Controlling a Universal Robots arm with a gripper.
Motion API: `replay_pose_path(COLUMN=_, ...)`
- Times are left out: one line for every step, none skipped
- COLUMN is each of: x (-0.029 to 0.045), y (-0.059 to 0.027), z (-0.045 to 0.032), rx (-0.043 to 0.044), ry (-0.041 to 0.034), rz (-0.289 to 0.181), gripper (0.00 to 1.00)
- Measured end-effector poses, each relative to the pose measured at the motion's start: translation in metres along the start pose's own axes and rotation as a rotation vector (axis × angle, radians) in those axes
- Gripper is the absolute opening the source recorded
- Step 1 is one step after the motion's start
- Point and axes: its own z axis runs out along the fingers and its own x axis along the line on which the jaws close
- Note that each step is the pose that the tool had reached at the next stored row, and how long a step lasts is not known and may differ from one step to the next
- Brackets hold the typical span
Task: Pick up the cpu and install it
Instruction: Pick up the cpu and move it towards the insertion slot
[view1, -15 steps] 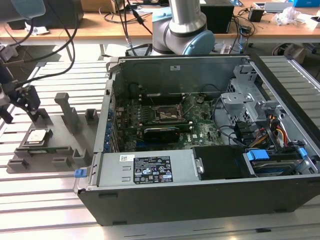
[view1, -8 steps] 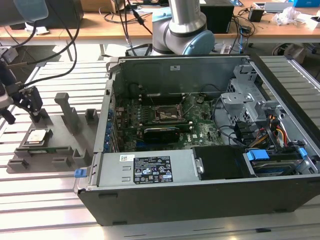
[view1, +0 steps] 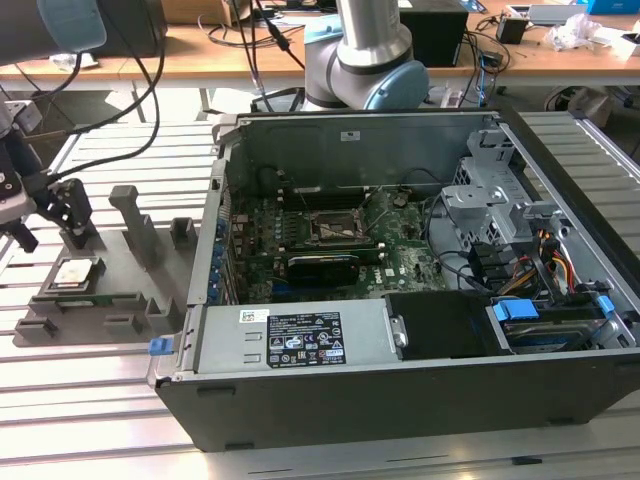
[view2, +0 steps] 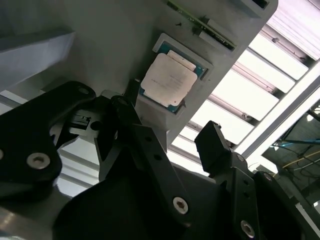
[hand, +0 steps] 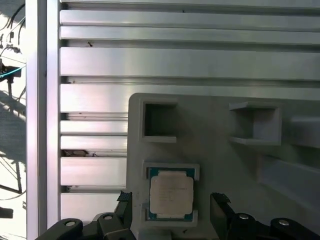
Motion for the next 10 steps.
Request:
replay_pose_path(x=-0.0003, y=0.0003, z=0.001, rx=0.0054, ry=0.0, rz=-0.001, gripper=0.72)
replay_pose_path(x=-0.0009, y=0.0008, z=0.0024, rx=0.015, ry=0.0001, rz=-0.002, gripper=0.72)
replay_pose_path(x=-0.0012, y=0.0012, z=0.0033, rx=0.0217, ry=0.0002, rz=-0.003, gripper=0.72)
replay_pose_path(x=-0.0016, y=0.0017, z=0.0047, rx=0.029, ry=0.0002, rz=-0.004, gripper=0.72)
replay_pose_path(x=-0.002, y=0.002, z=0.0075, rx=0.0301, ry=0.0, rz=-0.01, gripper=0.72)
replay_pose_path(x=-0.0021, y=0.002, z=0.0083, rx=0.0301, ry=-0.0001, rz=-0.014, gripper=0.72)
replay_pose_path(x=-0.0021, y=0.0021, z=0.0094, rx=0.0299, ry=-0.0004, rz=-0.02, gripper=0.72)
replay_pose_path(x=-0.002, y=0.0022, z=0.0118, rx=0.0297, ry=-0.0009, rz=-0.029, gripper=0.72)
replay_pose_path(x=-0.002, y=0.0022, z=0.014, rx=0.0296, ry=-0.001, rz=-0.034, gripper=0.72)
replay_pose_path(x=-0.0019, y=0.0022, z=0.0165, rx=0.0296, ry=-0.001, rz=-0.035, gripper=0.72)
